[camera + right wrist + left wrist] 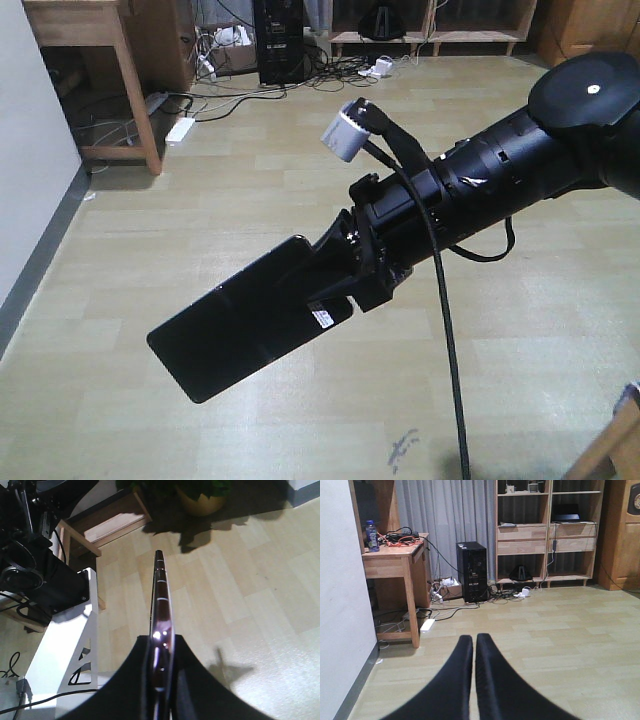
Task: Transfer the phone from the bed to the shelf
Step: 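Hold the phone in the right gripper while the base turns away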
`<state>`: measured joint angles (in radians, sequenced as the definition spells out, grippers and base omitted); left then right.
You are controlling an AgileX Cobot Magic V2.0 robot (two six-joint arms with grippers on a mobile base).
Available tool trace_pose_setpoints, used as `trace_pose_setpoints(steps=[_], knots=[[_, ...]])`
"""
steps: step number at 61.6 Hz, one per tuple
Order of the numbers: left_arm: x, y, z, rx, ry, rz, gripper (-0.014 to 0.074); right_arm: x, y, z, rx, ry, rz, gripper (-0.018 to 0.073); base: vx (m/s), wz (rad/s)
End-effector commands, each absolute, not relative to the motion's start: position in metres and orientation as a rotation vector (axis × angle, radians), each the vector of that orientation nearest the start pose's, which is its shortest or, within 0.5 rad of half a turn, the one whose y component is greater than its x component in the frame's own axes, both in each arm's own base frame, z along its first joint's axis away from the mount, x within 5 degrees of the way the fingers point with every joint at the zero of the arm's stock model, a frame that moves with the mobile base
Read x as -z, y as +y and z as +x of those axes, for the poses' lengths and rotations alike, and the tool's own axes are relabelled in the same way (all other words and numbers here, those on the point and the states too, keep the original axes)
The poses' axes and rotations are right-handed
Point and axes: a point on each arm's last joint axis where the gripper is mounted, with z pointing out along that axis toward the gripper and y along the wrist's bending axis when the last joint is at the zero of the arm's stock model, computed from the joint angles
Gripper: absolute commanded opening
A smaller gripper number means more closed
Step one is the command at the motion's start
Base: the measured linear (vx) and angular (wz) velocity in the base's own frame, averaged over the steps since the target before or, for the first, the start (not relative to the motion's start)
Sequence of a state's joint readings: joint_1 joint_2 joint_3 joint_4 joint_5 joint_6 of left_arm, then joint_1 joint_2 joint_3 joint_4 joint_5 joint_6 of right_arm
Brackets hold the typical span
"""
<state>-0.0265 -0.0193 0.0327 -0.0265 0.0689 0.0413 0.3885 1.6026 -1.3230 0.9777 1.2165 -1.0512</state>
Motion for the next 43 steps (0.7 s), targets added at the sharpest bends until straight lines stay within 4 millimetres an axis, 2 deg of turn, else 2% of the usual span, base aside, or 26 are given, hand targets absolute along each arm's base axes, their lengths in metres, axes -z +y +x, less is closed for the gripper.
trace_pose_setpoints(steps=[1, 43], knots=[[-0.2123, -0.0013, 0.0541, 0.024, 1.459, 0.014, 0.0001, -0.351, 0.1862, 0.2551, -1.225, 1.967, -1.353, -0.0002, 0.39, 0.0], [-0.2123, -0.0013, 0.0541, 0.024, 1.459, 0.014, 0.0001, -0.351, 0.1862, 0.2551, -1.225, 1.967, -1.353, -0.0002, 0.43, 0.04]])
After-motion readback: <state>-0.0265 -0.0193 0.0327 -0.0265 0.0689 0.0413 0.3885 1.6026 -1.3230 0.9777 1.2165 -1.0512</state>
